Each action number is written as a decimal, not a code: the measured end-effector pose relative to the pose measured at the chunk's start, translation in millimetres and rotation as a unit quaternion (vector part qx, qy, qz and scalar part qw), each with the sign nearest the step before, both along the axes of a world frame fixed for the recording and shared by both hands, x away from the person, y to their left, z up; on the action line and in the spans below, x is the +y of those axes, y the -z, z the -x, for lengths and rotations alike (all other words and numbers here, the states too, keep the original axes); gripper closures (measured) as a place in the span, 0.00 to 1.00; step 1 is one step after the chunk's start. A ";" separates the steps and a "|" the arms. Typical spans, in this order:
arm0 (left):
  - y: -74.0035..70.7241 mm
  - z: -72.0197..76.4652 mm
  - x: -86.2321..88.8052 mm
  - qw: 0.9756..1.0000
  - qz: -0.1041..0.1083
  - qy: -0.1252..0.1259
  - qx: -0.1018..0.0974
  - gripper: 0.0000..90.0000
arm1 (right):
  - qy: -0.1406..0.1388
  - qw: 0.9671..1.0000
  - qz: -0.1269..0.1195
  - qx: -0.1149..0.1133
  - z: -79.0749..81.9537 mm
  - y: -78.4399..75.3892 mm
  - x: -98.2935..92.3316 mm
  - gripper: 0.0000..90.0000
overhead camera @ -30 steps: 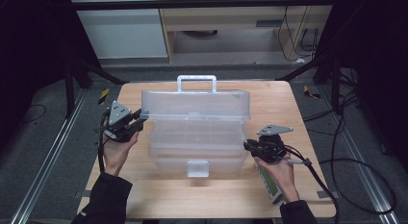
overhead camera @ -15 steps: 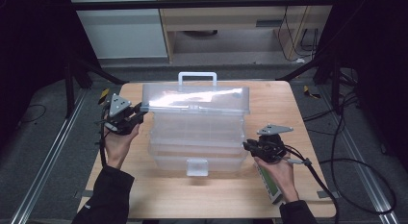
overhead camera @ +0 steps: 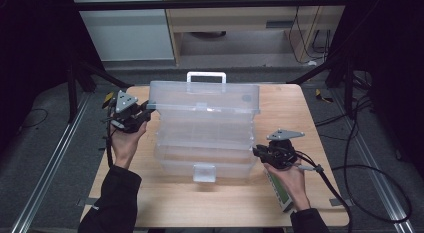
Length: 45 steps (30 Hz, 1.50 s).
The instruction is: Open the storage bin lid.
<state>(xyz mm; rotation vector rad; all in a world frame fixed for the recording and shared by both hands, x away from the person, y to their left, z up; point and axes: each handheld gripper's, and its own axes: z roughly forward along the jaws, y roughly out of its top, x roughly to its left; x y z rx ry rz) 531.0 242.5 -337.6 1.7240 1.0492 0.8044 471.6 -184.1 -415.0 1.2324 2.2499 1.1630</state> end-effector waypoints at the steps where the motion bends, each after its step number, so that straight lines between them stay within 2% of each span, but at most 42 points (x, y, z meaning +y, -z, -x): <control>1: -0.4 -0.8 -0.3 1.000 0.001 -0.001 0.001 0.86 | 0.001 1.000 -0.001 0.001 0.1 0.0 0.1 0.84; 5: -1.7 -3.5 -1.8 1.000 0.005 -0.007 -0.001 0.86 | 0.000 1.000 -0.001 0.000 0.0 -0.1 0.2 0.84; 8: -4.4 -7.2 -1.5 1.000 0.020 -0.011 0.009 0.86 | -0.001 1.000 0.001 -0.002 0.1 -0.1 0.2 0.84; 14: -9.6 -13.3 -6.3 1.000 0.002 -0.017 -0.003 0.87 | -0.003 1.000 0.003 -0.003 0.3 -0.3 1.0 0.83; 27: -13.2 -22.8 -10.9 0.999 -0.002 -0.027 -0.023 0.87 | -0.007 1.000 0.003 -0.003 -1.0 -0.3 0.0 0.83; 35: -19.0 -32.7 -14.4 0.999 -0.005 -0.036 -0.022 0.88 | -0.006 1.000 -0.001 0.002 -1.9 -0.4 -0.2 0.82; 40: -20.5 -39.7 -15.2 0.999 0.000 -0.038 -0.020 0.88 | -0.004 1.000 0.000 0.002 -2.0 0.0 0.8 0.81; 45: -22.0 -45.8 -17.4 0.999 0.000 -0.040 -0.020 0.88 | 0.004 1.000 0.005 -0.004 -2.7 0.5 0.8 0.74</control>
